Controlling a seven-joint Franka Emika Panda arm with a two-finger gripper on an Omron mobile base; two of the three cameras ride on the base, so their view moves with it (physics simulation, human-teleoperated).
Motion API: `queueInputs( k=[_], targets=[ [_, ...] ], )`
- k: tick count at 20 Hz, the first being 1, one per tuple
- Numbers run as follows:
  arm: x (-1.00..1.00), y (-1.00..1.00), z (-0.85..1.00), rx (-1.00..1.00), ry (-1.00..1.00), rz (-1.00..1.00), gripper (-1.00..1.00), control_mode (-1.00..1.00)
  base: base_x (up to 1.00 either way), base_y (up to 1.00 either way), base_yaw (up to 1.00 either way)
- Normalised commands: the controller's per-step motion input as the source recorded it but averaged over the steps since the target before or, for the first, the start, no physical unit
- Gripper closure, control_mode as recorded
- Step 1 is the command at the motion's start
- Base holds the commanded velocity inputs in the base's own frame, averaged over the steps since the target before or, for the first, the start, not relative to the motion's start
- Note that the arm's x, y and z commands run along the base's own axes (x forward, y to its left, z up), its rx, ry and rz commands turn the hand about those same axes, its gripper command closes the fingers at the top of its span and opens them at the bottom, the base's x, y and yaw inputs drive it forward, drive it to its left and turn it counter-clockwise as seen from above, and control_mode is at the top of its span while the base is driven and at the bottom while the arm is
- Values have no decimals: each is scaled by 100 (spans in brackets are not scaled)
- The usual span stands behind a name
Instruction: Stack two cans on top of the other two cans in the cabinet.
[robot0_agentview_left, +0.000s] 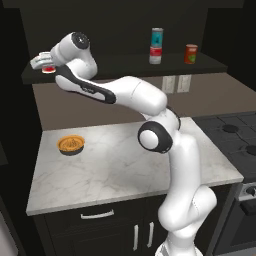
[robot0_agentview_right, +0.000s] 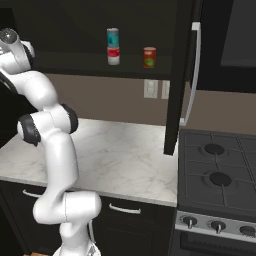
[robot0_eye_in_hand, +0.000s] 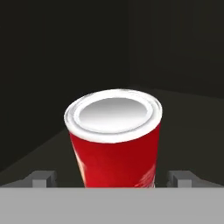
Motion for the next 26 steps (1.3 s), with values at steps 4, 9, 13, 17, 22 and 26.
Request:
queueInputs(
  k=[4, 9, 13, 17, 22, 26],
  targets=[
    [16, 0, 0, 0, 0, 0, -100, -100, 0, 0, 0],
    [17, 1, -1, 0, 0, 0, -100, -100, 0, 0, 0],
    [12, 1, 0, 0, 0, 0, -100, -100, 0, 0, 0],
    [4, 1, -1, 0, 0, 0, -100, -100, 0, 0, 0],
    [2, 0, -1, 0, 0, 0, 100, -100, 0, 0, 0],
    [-3, -4, 0, 0, 0, 0, 100, -100, 0, 0, 0]
  ],
)
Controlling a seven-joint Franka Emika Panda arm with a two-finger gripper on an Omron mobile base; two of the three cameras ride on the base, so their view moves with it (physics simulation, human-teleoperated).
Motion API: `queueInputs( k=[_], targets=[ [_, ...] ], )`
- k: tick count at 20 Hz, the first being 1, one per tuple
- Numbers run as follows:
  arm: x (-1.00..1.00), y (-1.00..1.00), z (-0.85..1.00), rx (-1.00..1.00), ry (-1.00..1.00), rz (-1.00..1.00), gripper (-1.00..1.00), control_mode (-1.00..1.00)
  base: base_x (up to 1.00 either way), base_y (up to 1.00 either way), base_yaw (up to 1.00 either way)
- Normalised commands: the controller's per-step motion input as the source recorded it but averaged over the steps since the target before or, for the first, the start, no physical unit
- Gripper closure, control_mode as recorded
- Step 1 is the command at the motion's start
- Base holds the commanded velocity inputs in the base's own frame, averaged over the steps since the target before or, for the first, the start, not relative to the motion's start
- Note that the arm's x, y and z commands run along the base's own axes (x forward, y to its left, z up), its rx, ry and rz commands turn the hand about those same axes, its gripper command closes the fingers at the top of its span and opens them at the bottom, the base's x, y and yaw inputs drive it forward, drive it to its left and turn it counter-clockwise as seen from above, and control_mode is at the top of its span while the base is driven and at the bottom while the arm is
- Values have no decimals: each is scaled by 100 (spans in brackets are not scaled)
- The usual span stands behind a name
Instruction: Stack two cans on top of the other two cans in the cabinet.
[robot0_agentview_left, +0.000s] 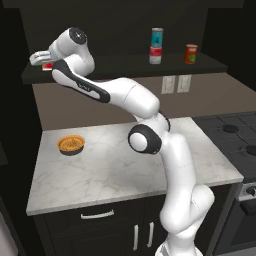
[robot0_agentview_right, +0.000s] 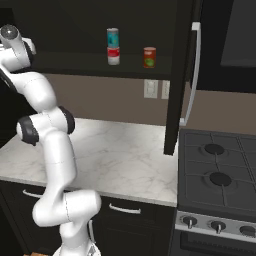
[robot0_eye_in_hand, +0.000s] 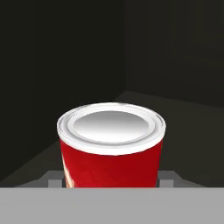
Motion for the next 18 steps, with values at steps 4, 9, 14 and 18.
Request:
queueInputs(
  k=[4, 9, 14, 18],
  targets=[
    [-13, -12, 0, 0, 0, 0, 100, -100, 0, 0, 0],
    [-23, -14, 0, 0, 0, 0, 100, -100, 0, 0, 0],
    [-39, -22, 0, 0, -1, -3, 100, -100, 0, 0, 0],
    [-45, -29, 0, 0, -8, -14, 100, -100, 0, 0, 0]
  ],
)
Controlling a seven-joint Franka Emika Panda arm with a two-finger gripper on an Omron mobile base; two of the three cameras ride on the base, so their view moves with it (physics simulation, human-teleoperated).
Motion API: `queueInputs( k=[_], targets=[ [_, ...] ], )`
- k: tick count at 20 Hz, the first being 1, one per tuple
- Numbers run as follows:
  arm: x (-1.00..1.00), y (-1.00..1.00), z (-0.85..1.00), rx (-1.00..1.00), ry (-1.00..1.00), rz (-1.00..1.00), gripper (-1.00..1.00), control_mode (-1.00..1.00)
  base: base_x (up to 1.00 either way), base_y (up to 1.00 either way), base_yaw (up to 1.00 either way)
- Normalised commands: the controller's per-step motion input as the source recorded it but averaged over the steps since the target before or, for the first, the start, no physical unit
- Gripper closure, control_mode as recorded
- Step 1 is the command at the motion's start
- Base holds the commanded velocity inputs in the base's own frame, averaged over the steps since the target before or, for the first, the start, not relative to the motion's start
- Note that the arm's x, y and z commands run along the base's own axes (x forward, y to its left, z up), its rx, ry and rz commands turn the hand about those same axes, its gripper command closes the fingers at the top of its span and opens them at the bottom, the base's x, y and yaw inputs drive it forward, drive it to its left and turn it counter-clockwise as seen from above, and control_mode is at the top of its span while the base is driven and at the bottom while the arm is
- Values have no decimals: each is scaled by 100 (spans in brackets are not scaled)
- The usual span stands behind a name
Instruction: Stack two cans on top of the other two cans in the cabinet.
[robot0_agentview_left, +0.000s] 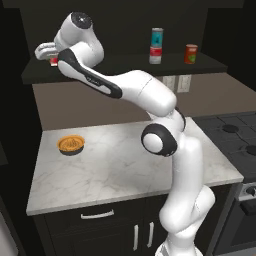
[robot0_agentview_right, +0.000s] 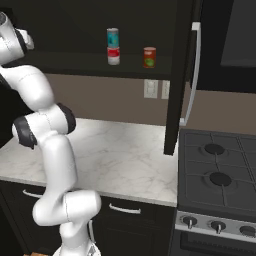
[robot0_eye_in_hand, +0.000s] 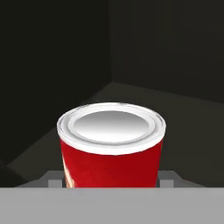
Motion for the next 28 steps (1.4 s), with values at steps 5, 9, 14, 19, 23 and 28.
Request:
queueInputs(
  k=[5, 9, 14, 19, 23, 28],
  targets=[
    [-47, -33, 0, 0, -15, -19, 100, -100, 0, 0, 0],
    [-46, -39, 0, 0, -22, -20, 100, -100, 0, 0, 0],
    [-38, -52, 0, 0, -10, -19, 100, -100, 0, 0, 0],
    [-39, -59, 2, 4, 0, -16, 100, -100, 0, 0, 0],
    [-42, -61, 6, 4, 0, -15, 100, -100, 0, 0, 0],
    [-34, -68, 13, 5, 0, -8, 100, -100, 0, 0, 0]
  ],
)
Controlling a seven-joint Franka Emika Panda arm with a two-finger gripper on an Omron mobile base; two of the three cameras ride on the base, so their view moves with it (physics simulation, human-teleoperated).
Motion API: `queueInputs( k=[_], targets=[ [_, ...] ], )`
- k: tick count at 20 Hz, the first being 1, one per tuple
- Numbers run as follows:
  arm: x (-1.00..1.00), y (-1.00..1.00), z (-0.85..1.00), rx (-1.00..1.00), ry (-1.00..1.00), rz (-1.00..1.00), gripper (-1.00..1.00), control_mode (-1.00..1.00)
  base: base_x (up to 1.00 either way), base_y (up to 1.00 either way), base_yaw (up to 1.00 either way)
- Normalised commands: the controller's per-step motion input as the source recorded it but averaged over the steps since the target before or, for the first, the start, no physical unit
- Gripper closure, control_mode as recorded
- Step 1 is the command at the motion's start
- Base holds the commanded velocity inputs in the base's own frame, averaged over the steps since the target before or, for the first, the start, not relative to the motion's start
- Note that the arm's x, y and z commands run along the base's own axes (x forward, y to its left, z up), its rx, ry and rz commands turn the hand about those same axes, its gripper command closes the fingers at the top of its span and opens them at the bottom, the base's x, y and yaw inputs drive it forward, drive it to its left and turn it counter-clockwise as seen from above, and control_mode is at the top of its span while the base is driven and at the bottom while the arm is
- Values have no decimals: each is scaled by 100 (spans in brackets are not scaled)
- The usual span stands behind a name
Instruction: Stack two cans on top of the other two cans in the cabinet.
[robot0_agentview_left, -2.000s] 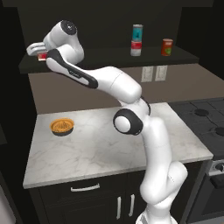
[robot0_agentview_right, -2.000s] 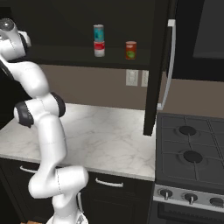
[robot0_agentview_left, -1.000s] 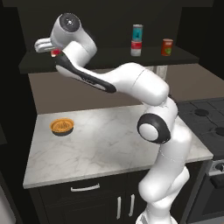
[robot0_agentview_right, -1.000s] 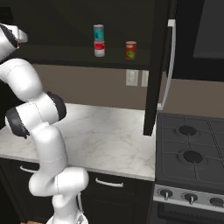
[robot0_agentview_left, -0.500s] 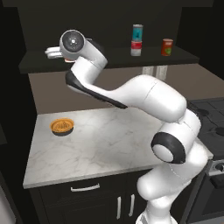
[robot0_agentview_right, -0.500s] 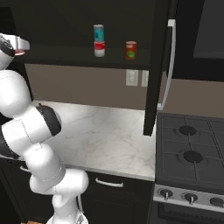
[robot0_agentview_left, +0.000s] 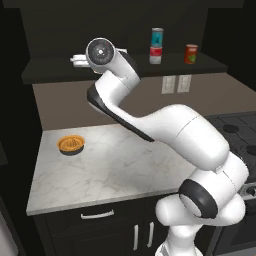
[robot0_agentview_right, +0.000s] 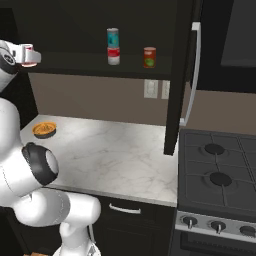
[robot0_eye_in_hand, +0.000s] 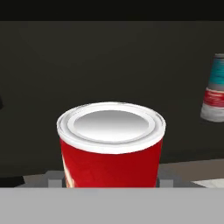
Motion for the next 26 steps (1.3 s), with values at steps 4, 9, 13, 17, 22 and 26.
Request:
queueInputs(
  k=[4, 9, 13, 17, 22, 26],
  targets=[
    [-34, -72, 12, 4, 0, -2, 100, -100, 0, 0, 0],
    [-30, -74, 11, 2, -1, 0, 100, -100, 0, 0, 0],
    [-28, -74, 10, 1, 0, 0, 100, -100, 0, 0, 0],
    [-26, -72, 9, 2, 0, 0, 100, -100, 0, 0, 0],
    [-22, -70, 8, 1, 0, 0, 100, -100, 0, 0, 0],
    [-16, -65, 10, 0, 0, 0, 100, -100, 0, 0, 0]
  ],
)
